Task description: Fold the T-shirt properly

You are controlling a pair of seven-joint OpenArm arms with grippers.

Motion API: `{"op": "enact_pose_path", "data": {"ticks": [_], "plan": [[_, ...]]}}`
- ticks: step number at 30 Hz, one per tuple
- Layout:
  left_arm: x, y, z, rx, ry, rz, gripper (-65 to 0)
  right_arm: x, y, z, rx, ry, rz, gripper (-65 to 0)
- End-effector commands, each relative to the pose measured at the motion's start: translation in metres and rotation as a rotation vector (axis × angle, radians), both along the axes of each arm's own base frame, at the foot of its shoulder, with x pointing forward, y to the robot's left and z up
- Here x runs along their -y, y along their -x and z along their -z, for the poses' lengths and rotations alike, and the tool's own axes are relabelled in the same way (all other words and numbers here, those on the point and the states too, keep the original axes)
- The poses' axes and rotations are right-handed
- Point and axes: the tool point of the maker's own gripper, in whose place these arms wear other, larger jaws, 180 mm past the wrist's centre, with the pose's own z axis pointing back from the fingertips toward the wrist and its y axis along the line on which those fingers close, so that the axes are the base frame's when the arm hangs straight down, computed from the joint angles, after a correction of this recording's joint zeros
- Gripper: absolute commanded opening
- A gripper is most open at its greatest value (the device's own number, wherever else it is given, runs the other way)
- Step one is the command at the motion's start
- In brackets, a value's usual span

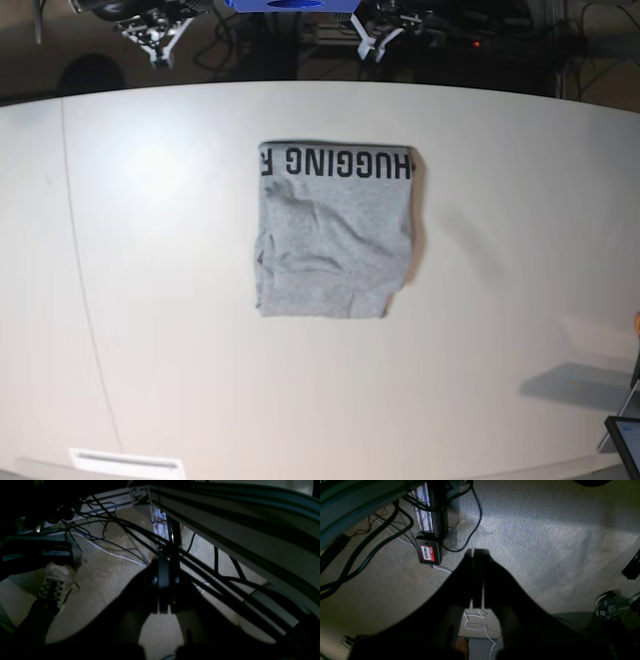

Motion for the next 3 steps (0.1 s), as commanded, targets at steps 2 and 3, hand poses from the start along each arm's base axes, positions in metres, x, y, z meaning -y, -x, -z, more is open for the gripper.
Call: {"op": "enact_pose_path", "data": {"ticks": [2, 3], "plan": [[0.0014, -0.0013, -0.0004, 0.002, 0.007, -0.002, -65.0, 0.0051, -0.0001, -0.0005, 0.002, 0.007, 0.001, -64.9], [0.0012, -0.0028, -0.0004, 0.005, 0.007, -0.001, -65.0, 0.0051, -0.0001, -0.0005, 0.002, 0.007, 0.001, -64.9]]}}
